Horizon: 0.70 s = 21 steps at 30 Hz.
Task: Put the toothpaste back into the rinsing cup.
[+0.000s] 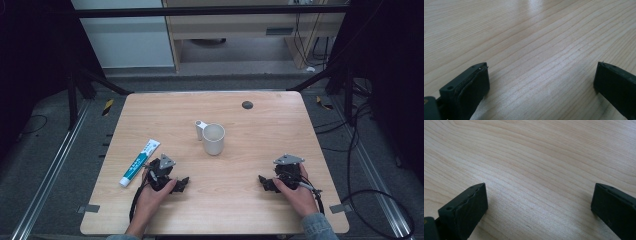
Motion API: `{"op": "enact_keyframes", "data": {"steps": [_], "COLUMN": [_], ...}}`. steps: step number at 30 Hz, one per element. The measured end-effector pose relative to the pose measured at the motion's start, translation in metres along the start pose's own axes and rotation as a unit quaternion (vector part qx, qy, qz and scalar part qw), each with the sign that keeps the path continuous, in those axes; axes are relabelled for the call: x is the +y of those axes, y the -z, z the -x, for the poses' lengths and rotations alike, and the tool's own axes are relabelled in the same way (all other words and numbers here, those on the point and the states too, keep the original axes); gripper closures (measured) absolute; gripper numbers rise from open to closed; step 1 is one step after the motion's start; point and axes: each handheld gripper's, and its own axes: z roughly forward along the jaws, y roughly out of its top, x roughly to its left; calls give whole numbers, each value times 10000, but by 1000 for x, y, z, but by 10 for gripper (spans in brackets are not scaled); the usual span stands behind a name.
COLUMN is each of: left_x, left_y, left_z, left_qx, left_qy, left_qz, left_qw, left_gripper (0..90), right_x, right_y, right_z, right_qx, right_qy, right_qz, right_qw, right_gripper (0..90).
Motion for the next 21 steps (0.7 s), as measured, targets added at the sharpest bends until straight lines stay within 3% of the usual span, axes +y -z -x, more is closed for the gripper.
{"op": "enact_keyframes", "data": {"steps": [8, 15, 18, 21], "left_x": [0, 11, 26, 32], "left_y": [1, 14, 29, 41], "left_z": [-1, -2, -10, -20], "left_qx": [70, 194, 348, 380], "left_qy": [35, 60, -255, -245], "left_qz": [27, -14, -79, -114], "left_qw": [10000, 9998, 9990, 9989], "left_gripper": [16, 47, 48, 61], "right_x": [0, 0, 0, 0], "right_y": [0, 0, 0, 0], "right_z": [0, 0, 0, 0], "right_qx": [-5, -13, -9, -5], "right_qy": [-2, 6, 14, 14], "right_qz": [-2, -5, -2, -3], "right_qw": [10000, 10000, 10000, 10000], "right_gripper": [10, 10, 10, 10]}}
